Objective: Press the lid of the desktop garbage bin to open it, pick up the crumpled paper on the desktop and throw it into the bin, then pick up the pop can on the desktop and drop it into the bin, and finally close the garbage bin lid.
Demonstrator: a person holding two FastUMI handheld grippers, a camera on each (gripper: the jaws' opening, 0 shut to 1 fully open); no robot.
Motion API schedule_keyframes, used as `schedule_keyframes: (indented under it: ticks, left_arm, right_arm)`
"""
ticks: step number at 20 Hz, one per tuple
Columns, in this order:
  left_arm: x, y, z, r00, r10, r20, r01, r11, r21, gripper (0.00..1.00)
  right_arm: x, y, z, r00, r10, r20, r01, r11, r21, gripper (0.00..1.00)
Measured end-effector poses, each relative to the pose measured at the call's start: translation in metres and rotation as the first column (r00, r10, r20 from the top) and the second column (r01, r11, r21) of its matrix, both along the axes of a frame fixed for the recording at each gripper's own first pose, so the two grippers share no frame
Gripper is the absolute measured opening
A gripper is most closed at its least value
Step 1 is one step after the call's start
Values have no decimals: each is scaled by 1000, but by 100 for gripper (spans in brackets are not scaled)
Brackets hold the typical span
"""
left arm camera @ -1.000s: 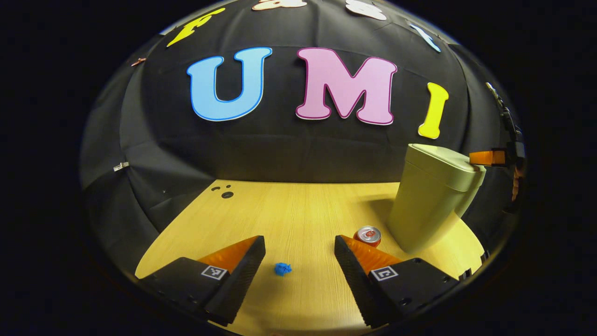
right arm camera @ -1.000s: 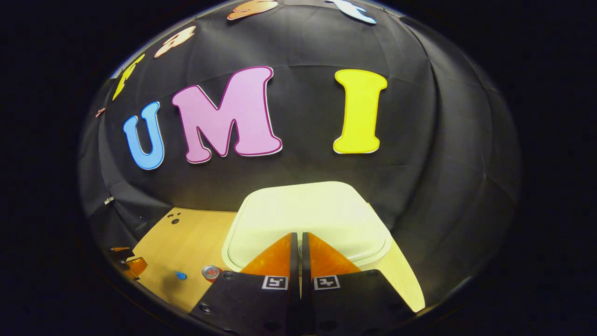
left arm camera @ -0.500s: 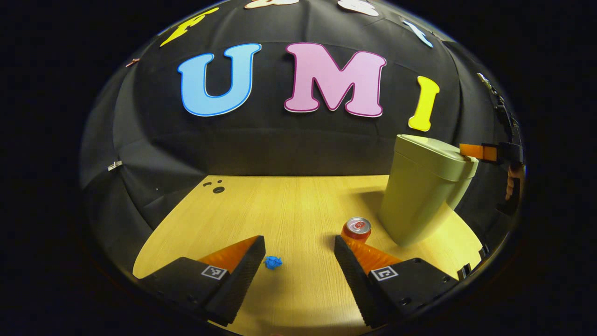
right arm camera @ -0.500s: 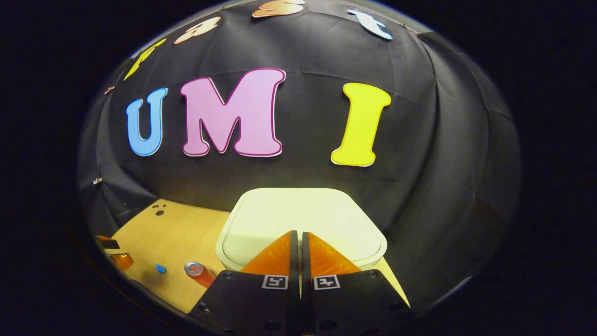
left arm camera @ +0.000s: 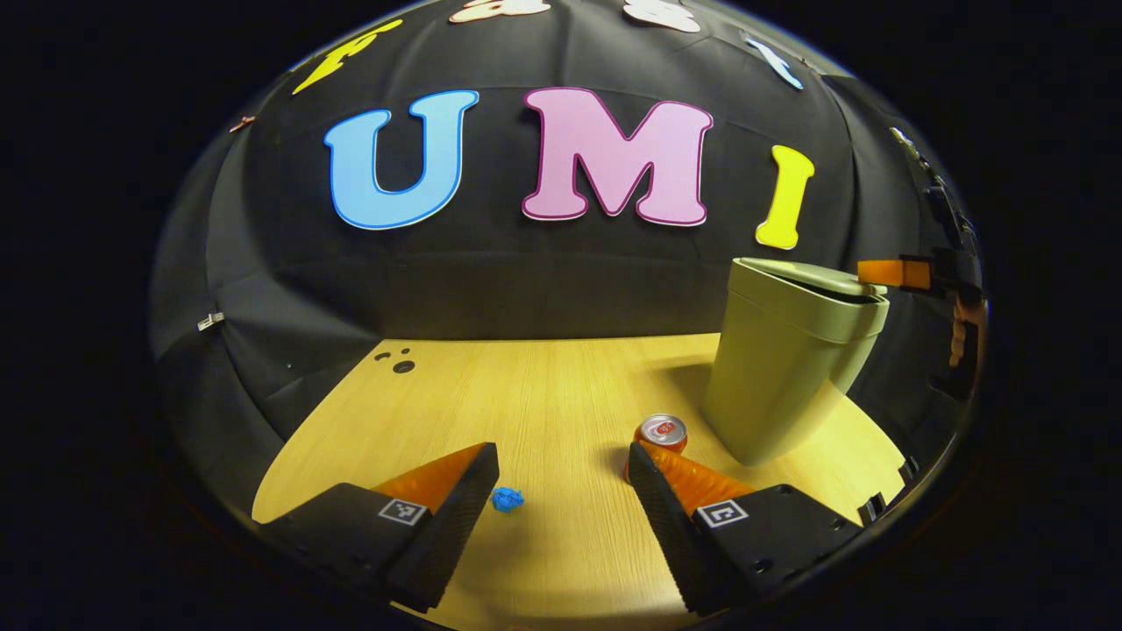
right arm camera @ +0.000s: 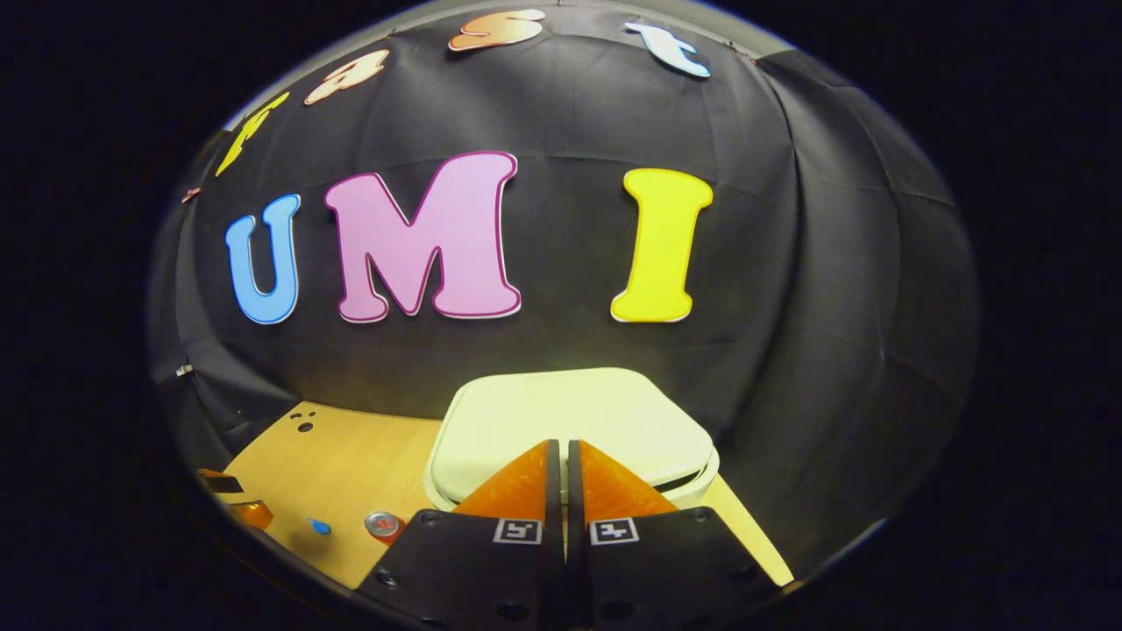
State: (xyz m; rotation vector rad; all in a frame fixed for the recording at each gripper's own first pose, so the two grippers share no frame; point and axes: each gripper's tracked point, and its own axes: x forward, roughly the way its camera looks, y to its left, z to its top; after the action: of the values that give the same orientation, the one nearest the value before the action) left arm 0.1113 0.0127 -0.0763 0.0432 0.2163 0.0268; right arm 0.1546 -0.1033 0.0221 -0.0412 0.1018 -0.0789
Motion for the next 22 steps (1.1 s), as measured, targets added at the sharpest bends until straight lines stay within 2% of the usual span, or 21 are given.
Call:
schedule_keyframes:
  ticks: [3, 8, 19, 22]
  left_arm:
    - [-3, 3, 0, 1000, -1, 1, 1, 1000, -9, 96]
    - [-13, 9, 4, 1000, 2, 20, -1, 1000, -11, 96]
    - [-38, 41, -7, 999, 47, 23, -46, 998, -38, 96]
    - [-41, 44, -12, 999, 36, 27, -35, 999, -37, 96]
  right_arm:
    - [-11, 8, 23, 998, 24, 53, -21, 999, -46, 5]
    - [-26, 13, 39, 996, 18, 86, -16, 1000, -22, 5]
    - [-56, 25, 34, 997, 0, 78, 2, 1000, -26, 5]
    - [-59, 28, 34, 997, -3, 78, 4, 1000, -19, 11]
